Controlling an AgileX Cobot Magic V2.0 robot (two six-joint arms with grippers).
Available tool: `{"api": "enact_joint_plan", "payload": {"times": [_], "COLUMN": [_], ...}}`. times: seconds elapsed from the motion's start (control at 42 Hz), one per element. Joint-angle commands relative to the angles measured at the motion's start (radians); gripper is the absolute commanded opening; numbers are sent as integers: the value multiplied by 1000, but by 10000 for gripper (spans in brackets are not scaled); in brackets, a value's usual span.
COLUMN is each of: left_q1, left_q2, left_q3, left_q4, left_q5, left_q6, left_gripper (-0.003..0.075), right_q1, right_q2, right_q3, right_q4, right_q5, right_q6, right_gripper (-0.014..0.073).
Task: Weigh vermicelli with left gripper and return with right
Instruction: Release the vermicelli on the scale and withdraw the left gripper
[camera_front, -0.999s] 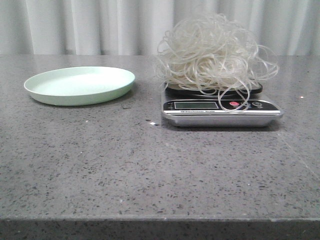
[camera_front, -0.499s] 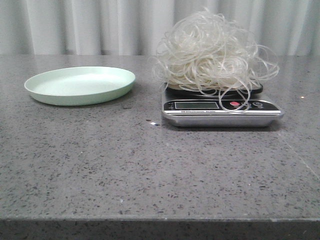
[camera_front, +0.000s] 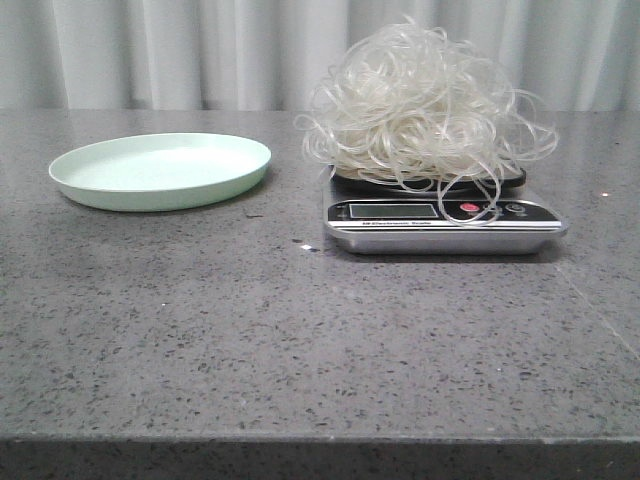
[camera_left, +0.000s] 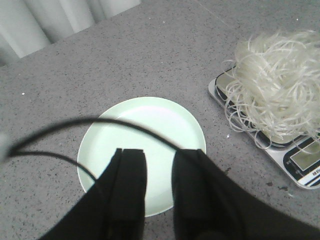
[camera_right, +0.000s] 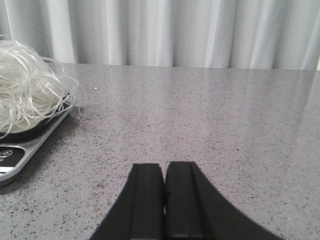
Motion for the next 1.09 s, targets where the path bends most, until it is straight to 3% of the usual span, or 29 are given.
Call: {"api": "enact_joint_plan", "payload": {"times": [0.0,0.119,0.618,0.832,0.951,1.07], "left_q1": [2,2,25,25,25,25], "left_q2": [-125,-248,-664,-733,-733,-733], "left_q3": [94,240,694,774,774,774], "left_q4": [22,22,18,18,26,28], "left_q5": [-148,-231,-373,-431,-453,-482], "left_q6": [-30,-36,-117,-142,-142,-142], "left_gripper": [174,136,136,136,136,136], "right_q1": [-5,-5,-5,-5,-5,-5], "right_q2": [-17,-17,-17,-17,-5,55], "right_q3": [-8,-8,-8,-24,-104,-212], "right_q4": [-4,-4,-4,35,135,142], "right_q5": [-79,-79,-131,-248,-232,-222], "right_q6": [1,1,1,1,1,1], "right_gripper": [151,151,151,151,151,151]}}
